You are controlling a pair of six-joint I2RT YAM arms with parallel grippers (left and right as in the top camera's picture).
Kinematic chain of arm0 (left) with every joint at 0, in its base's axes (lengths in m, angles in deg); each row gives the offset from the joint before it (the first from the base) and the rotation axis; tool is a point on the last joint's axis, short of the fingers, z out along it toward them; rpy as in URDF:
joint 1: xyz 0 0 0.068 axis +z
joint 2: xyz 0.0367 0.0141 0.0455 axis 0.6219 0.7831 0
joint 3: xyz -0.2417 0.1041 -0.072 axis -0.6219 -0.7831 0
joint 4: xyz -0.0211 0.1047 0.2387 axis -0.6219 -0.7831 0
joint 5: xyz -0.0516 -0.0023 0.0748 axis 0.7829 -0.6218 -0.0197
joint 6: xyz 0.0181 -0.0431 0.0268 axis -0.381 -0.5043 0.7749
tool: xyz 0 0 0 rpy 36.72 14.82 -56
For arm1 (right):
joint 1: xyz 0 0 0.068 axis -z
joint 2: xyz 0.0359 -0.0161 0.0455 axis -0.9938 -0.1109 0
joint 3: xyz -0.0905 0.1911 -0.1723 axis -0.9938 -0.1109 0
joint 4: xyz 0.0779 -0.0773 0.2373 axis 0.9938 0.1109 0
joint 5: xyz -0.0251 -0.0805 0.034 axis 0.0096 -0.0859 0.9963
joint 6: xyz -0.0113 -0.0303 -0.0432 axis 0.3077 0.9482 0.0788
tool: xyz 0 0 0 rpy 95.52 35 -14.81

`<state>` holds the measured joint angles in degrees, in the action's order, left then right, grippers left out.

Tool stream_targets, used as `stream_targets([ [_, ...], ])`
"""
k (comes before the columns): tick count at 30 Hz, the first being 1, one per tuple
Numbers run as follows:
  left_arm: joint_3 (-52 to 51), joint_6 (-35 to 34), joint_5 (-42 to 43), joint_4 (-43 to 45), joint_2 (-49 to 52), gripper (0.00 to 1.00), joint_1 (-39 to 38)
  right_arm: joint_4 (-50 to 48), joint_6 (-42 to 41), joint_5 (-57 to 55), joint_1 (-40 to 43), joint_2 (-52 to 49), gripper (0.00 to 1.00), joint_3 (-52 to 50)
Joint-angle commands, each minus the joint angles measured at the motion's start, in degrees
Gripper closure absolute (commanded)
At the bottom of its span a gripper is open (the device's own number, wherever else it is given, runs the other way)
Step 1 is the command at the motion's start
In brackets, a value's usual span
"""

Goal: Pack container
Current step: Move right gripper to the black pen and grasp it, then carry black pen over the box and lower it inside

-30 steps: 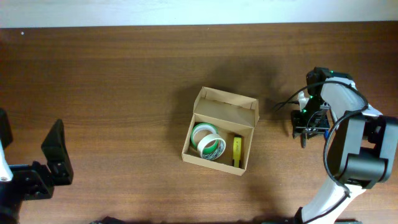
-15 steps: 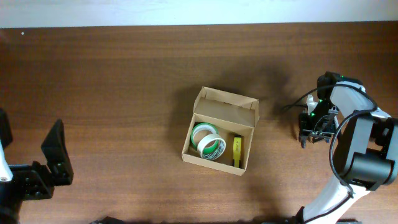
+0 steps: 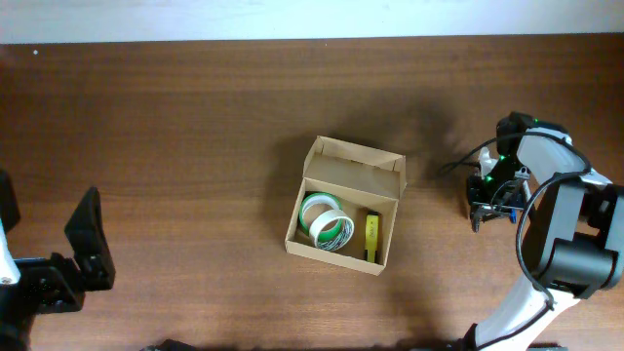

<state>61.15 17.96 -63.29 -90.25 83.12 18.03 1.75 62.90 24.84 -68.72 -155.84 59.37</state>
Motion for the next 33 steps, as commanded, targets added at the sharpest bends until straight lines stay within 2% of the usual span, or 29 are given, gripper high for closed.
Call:
stream_targets([
  [1,-0.22,0.48,-0.55,-0.04,0.46,0.01,0.35,-1.14,-0.02,2.25,0.11,-0.70,0.72,-2.58],
  [7,-0.22,0.48,-0.15,-0.02,0.46,0.00,0.35,-3.63,-0.42,3.76,0.11,-0.70,0.74,-5.22],
  [10,-0.22,0.48,-0.15,0.00,0.44,0.01,0.35,-3.50,-0.46,3.76,0.11,-0.70,0.83,-5.25],
  [12,-0.22,0.48,-0.15,0.00,0.46,0.00,0.35,-3.39,-0.94,3.78,0.11,-0.70,0.96,-5.25],
  [25,-0.22,0.50,-0.17,0.07,0.46,0.00,0.35,-0.66,-4.57,5.46,0.04,0.87,0.96,-3.48],
  [29,-0.22,0.50,-0.17,0.46,0.44,0.00,0.35,2.97,-4.81,5.46,-0.02,4.92,0.96,2.60],
  [33,-0.22,0.50,-0.20,0.48,0.46,0.00,0.35,8.81,-4.96,5.42,-1.99,10.01,0.96,14.08],
])
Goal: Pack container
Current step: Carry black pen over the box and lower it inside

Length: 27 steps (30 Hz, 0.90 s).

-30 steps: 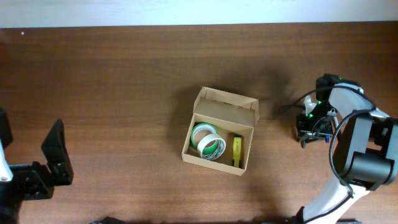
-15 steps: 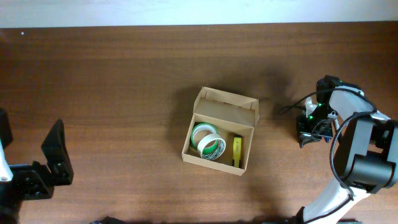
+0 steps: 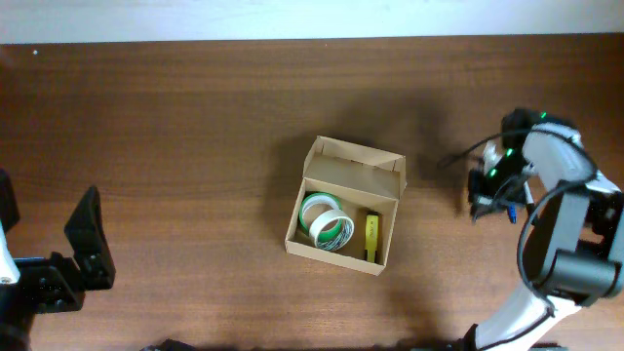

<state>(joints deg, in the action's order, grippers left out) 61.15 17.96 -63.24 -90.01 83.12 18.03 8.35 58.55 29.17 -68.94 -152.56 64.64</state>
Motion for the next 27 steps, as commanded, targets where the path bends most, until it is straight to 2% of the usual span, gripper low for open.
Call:
stream_targets([
  [1,-0.22,0.50,-0.24,0.24,0.46,0.00,0.35,3.15,-0.61,1.07,-2.36,7.37,0.96,10.80],
  [7,-0.22,0.72,-0.44,0.22,0.46,0.01,0.35,12.70,-0.57,0.59,-12.31,9.40,0.96,29.88],
  [10,-0.22,0.72,-0.44,0.22,0.46,0.00,0.35,14.97,-0.39,0.00,-20.65,9.40,0.96,34.29],
  [15,-0.22,0.74,-0.44,0.17,0.46,0.00,0.35,15.72,-0.44,-1.92,-36.20,8.02,0.96,34.12],
  [19,-0.22,0.74,-0.46,-0.28,0.46,0.00,0.35,16.06,-0.59,-2.14,-45.62,4.61,0.96,33.92],
  [22,-0.22,0.74,-0.44,-0.37,0.46,0.00,0.35,17.00,-0.61,-2.12,-50.90,1.86,0.96,32.70],
  [27,-0.22,1.14,-0.44,-0.37,0.44,0.00,0.35,16.22,-0.59,-2.14,-54.77,1.05,0.96,26.97],
])
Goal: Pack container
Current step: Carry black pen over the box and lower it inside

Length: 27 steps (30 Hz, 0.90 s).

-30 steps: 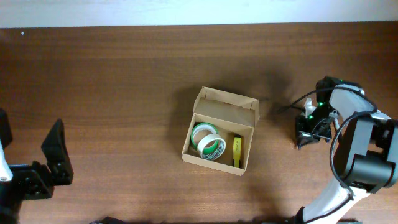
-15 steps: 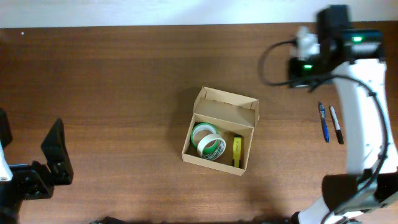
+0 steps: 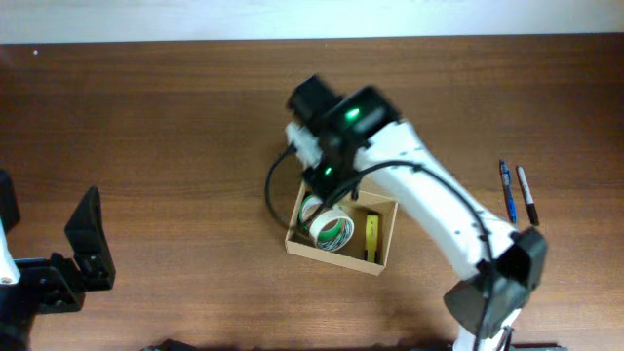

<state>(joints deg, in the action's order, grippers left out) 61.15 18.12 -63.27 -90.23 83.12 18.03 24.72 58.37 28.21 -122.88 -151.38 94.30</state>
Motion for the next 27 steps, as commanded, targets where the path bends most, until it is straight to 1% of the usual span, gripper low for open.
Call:
stream_targets([
  [1,-0.22,0.98,-0.42,-0.15,0.44,0.00,0.35,-0.20,-0.42,-1.16,-0.87,-0.13,0.96,-3.80],
  [7,-0.22,0.98,-0.42,-0.15,0.46,0.00,0.35,-0.79,-0.20,-1.27,-0.48,-0.11,0.96,-13.55],
  [11,-0.22,0.98,-0.42,-0.15,0.46,0.01,0.35,-1.77,-0.20,-2.64,-0.48,-0.11,0.96,-18.34],
  [20,-0.22,0.98,-0.42,-0.15,0.44,0.00,0.35,-2.89,1.27,-3.78,1.20,0.00,0.96,-21.24],
  [27,-0.22,0.98,-0.37,-0.15,0.44,0.00,0.35,-5.97,0.66,-3.32,8.41,0.00,0.96,-25.22],
])
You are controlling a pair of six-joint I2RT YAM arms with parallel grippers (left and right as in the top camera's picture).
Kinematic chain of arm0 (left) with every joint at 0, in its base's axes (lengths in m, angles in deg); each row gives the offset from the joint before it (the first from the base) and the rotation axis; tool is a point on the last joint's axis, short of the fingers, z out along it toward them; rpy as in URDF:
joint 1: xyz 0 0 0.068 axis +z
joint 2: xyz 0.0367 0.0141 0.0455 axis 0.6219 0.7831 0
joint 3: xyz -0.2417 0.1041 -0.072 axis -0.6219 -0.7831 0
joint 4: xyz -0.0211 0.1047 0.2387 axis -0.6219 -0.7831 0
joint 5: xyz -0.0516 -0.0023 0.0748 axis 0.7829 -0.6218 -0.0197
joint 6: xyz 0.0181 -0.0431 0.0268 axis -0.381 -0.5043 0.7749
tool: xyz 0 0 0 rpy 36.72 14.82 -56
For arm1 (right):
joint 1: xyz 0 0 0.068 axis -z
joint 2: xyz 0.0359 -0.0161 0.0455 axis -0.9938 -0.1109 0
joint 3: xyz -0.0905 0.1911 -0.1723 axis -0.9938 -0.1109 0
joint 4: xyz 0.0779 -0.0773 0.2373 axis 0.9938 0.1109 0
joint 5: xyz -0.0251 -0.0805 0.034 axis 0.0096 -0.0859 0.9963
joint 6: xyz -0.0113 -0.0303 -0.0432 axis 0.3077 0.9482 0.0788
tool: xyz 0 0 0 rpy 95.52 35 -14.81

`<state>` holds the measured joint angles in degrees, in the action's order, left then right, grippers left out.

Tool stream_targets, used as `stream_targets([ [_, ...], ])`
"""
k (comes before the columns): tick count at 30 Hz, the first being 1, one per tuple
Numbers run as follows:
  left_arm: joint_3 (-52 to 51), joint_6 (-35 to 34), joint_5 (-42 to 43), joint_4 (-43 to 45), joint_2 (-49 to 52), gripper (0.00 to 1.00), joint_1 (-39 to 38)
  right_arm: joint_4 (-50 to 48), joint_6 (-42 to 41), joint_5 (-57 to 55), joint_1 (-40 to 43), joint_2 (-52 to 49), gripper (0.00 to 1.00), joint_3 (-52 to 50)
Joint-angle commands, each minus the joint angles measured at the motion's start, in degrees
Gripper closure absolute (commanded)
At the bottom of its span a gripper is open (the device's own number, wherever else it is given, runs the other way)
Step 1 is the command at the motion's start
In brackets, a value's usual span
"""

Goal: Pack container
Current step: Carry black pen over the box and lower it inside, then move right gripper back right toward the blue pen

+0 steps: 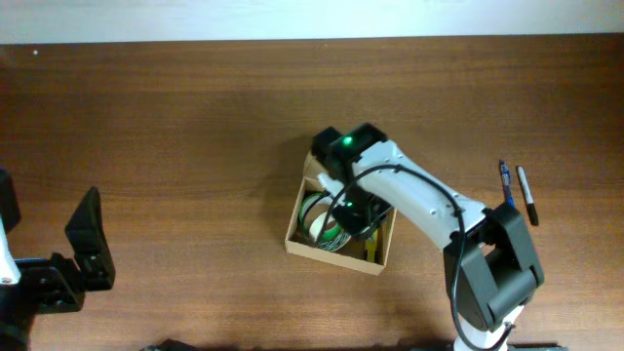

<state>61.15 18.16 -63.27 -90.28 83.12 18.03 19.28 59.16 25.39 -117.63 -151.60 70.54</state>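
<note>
An open cardboard box point(295, 226) stands mid-table, its flap folded back at the far side. Inside lie green-and-white tape rolls point(318, 220) on the left and a yellow item point(370, 252) on the right. My right arm reaches in from the right, and its gripper point(357, 216) is down inside the box between the tape and the yellow item. The wrist hides the fingers, so I cannot tell how they stand or what they hold. My left gripper point(86, 239) rests at the table's lower left, far from the box.
Two pens lie side by side on the table at the right: a blue one point(505, 189) and a black-and-white one point(526, 196). The rest of the brown tabletop point(175, 136) around the box shows bare wood.
My right gripper was above the box's far left corner. It is now lower, inside the box near its middle. The left arm, the pens and the box's contents are unchanged.
My right gripper first hovered at the far right of the table, over the spot where the pens lie. It stayed there with a slight shift. It then stood over the box's far left corner, with both pens lying uncovered, and it is now inside the box.
</note>
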Motion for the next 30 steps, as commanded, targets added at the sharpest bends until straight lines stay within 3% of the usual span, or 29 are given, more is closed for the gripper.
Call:
stream_targets([
  [1,-0.22,0.94,-0.37,-0.11,0.44,0.01,0.35,-0.59,-0.13,-0.22,4.07,0.22,0.96,-1.49],
  [5,-0.22,0.94,-0.37,-0.11,0.46,0.01,0.35,-0.74,-0.13,0.42,5.90,0.22,0.96,-1.49],
  [6,-0.22,0.94,-0.37,-0.11,0.44,0.00,0.35,-0.74,-0.11,0.42,5.88,0.22,0.92,-1.49],
  [8,-0.22,0.94,-0.37,-0.11,0.44,0.00,0.35,-0.74,-0.11,0.37,5.57,0.22,0.70,-1.49],
  [11,-0.22,0.94,-0.37,-0.11,0.44,0.00,0.35,-0.76,-0.13,0.37,5.18,0.22,0.59,-1.42],
  [17,-0.22,0.94,-0.39,-0.11,0.44,0.00,0.35,-0.07,-0.52,0.35,4.61,1.33,0.57,2.49],
  [25,-0.22,0.94,-0.37,-0.11,0.44,0.00,0.35,8.00,-2.78,-3.37,6.91,5.42,0.58,29.64],
  [30,-0.22,0.92,-0.35,-0.11,0.44,0.00,0.35,13.55,-4.28,-5.07,16.48,5.40,0.47,43.89],
])
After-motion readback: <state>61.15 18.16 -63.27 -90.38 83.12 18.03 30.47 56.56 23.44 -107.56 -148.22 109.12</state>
